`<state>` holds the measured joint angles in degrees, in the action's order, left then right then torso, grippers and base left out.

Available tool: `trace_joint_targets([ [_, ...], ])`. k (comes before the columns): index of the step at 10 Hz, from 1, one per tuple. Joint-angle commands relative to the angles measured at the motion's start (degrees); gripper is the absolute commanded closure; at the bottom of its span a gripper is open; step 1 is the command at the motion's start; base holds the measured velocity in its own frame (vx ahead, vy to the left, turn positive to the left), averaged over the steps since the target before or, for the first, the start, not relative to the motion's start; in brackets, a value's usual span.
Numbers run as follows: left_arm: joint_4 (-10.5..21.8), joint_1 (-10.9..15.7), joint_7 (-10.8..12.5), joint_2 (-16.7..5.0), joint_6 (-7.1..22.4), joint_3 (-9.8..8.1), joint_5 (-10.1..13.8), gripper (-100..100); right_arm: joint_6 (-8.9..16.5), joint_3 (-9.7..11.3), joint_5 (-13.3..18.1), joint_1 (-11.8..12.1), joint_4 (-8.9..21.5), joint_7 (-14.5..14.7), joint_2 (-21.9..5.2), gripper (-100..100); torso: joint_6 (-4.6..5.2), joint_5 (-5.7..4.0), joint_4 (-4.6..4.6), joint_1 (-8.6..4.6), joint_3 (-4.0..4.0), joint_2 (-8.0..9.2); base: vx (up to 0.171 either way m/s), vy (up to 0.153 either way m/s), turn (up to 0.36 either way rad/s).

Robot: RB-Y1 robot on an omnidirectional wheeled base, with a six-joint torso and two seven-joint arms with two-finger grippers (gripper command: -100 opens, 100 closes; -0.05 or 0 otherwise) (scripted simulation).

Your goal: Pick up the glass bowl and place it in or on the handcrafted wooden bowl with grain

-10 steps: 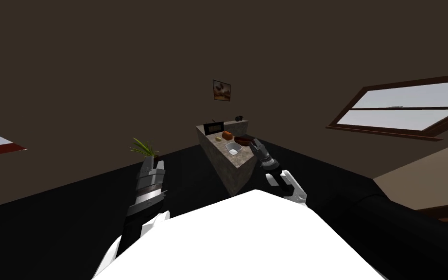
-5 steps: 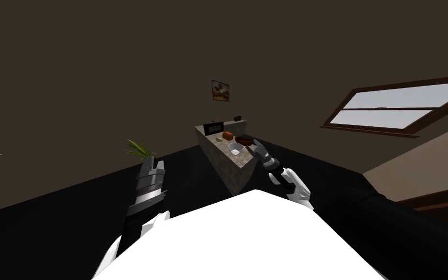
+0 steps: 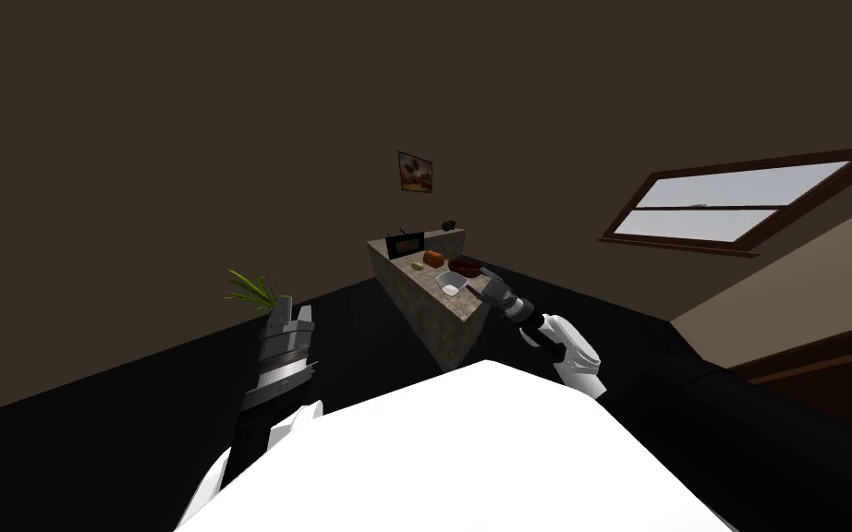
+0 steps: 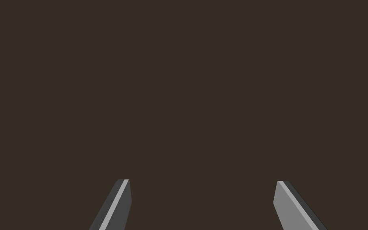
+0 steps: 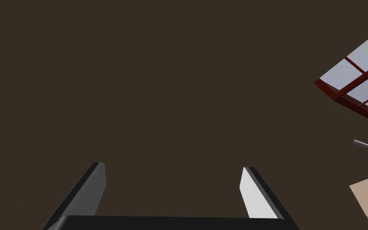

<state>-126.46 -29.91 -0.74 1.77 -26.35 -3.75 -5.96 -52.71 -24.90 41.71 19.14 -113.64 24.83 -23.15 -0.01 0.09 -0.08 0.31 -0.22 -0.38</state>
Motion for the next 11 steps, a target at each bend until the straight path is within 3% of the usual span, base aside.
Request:
trace_joint_targets([
  [1, 0.0, 0.0, 0.0, 0.0, 0.0, 0.0, 0.0, 0, -1.07, -0.53, 2.86, -0.06, 0.57, 1.23, -0.7, -100, 0.0, 0.0, 0.0, 0.0, 0.0, 0.0, 0.051, 0.086, -0.052],
  [4, 0.0, 0.0, 0.0, 0.0, 0.0, 0.0, 0.0, 0, -4.7, -2.69, 8.0, -0.57, 2.89, 5.12, -4.5, -100, -0.02, 0.01, -0.01, 0.0, -0.03, -0.04, 0.082, 0.1, -0.083],
  [5, 0.0, 0.0, 0.0, 0.0, 0.0, 0.0, 0.0, 0, -4.7, -2.69, 9.78, -0.57, 2.89, 5.12, -4.5, -100, -0.01, 0.0, -0.01, -0.02, -0.03, -0.06, 0.064, 0.075, -0.056],
  [6, 0.0, 0.01, 0.0, 0.0, 0.0, 0.0, 0.0, 0, -6.52, -3.66, 11.63, -0.76, 4.03, 7.05, -6.58, -100, -0.02, -0.01, -0.01, -0.08, -0.01, -0.01, 0.09, 0.076, -0.091],
  [7, 0.0, 0.0, 0.0, 0.0, 0.0, 0.0, 0.0, 0, -6.52, -3.66, 13.39, -0.76, 4.03, 7.05, -6.58, -100, -0.01, -0.02, -0.02, -0.1, -0.05, -0.08, 0.081, 0.073, -0.05],
  [8, 0.0, 0.0, 0.0, 0.0, 0.0, 0.0, 0.0, 0, -8.35, -4.55, 15.04, -0.9, 5.16, 8.96, -8.76, -100, -0.02, -0.02, -0.02, -0.11, -0.04, -0.06, 0.106, 0.092, -0.08],
  [9, 0.0, 0.0, 0.0, 0.0, 0.0, 0.0, 0.0, 0, -8.35, -4.55, 16.85, -0.9, 5.16, 8.96, -8.76, -100, -0.01, -0.01, -0.03, -0.05, -0.08, -0.14, 0.086, 0.078, -0.061],
  [10, 0.0, 0.0, 0.0, 0.0, 0.0, 0.0, 0.0, 0, -10.16, -5.35, 18.59, -1.0, 6.27, 10.84, -11.01, -100, -0.02, -0.01, -0.03, -0.09, -0.06, -0.09, 0.097, 0.064, -0.114],
  [11, 0.0, 0.0, 0.0, -0.01, 0.0, 0.0, 0.0, 0, -10.16, -5.35, 20.34, -1.0, 6.27, 10.84, -11.01, -100, 0.0, -0.02, -0.03, -0.14, -0.07, -0.12, 0.078, 0.06, -0.042],
])
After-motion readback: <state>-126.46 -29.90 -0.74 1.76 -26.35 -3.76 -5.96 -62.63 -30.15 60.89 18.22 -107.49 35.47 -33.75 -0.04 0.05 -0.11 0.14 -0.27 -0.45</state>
